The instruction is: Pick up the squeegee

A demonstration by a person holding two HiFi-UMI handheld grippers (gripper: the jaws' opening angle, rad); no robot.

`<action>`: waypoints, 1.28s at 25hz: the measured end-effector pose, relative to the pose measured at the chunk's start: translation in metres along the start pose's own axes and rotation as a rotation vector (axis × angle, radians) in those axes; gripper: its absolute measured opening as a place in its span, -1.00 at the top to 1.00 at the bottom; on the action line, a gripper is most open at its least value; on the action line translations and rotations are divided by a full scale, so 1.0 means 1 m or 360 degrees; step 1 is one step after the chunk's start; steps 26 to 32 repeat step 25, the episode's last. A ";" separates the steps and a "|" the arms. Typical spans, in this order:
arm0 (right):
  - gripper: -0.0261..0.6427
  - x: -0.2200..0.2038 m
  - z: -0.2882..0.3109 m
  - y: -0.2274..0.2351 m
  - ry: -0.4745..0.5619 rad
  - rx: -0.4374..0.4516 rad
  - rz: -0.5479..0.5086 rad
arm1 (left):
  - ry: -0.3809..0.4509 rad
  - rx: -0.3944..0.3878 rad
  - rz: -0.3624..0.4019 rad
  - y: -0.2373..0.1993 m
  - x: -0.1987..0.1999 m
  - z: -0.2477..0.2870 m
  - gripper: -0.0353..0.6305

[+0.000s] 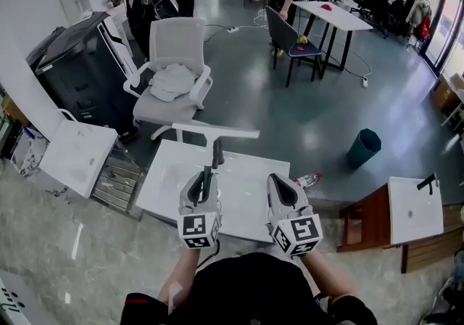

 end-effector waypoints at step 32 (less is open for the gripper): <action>0.92 -0.005 -0.017 -0.001 -0.0020 0.0012 -0.0020 | 0.0008 -0.0004 -0.0015 0.014 -0.004 -0.013 0.57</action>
Point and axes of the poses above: the fingertips, and each gripper's own axes: z forward along the fingers, y to its right, x out of its top, the point moved 7 cm from there along -z, backward along the fingers, and after that the axes turned 13 degrees about -x, right-handed, at the moved point
